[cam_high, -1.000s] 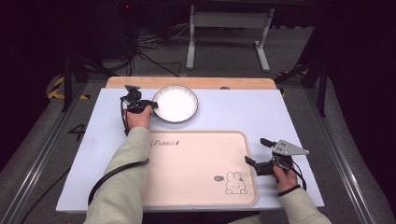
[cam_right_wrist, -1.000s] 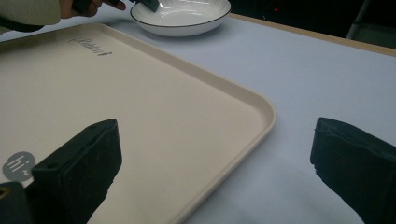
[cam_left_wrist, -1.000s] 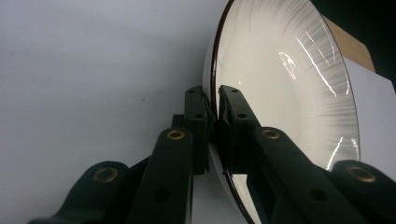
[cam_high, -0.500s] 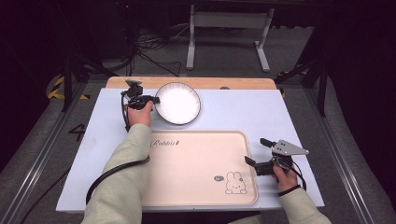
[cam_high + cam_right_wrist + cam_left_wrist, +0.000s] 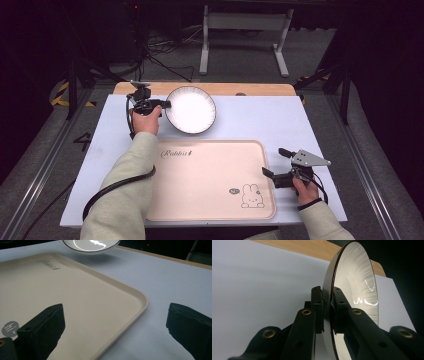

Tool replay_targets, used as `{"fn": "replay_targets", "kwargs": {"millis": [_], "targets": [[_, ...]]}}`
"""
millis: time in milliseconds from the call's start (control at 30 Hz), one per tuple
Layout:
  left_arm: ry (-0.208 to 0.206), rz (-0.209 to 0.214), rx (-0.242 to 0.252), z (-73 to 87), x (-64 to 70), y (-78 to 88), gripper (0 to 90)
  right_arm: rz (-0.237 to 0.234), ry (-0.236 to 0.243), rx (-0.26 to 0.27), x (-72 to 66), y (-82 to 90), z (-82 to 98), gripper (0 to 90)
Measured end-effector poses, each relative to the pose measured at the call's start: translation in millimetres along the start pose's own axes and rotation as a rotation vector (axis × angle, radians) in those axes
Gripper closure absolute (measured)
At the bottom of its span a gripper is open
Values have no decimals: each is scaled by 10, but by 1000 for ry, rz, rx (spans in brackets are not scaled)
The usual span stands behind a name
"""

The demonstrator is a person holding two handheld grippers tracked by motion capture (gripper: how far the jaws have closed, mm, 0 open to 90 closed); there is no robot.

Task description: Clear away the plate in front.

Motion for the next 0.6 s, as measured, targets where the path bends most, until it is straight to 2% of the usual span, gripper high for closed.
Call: {"fn": "replay_targets", "kwargs": {"millis": [433,600], "targets": [[-10,21,13,6,55,222,824,1,-1,1,1,0,0,26],[-31,37,11,17,113,314,824,4,-2,1,2,2,0,26]]}}
Point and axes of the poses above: each handheld gripper's, and its own axes: y roughly backward along the jaws, z roughly out of its underside, x roughly to its right, the point moved 1 cm from there along -y, roughly forward along the jaws, and after that the axes turned 15 degrees about -y, right-handed, at the moved point
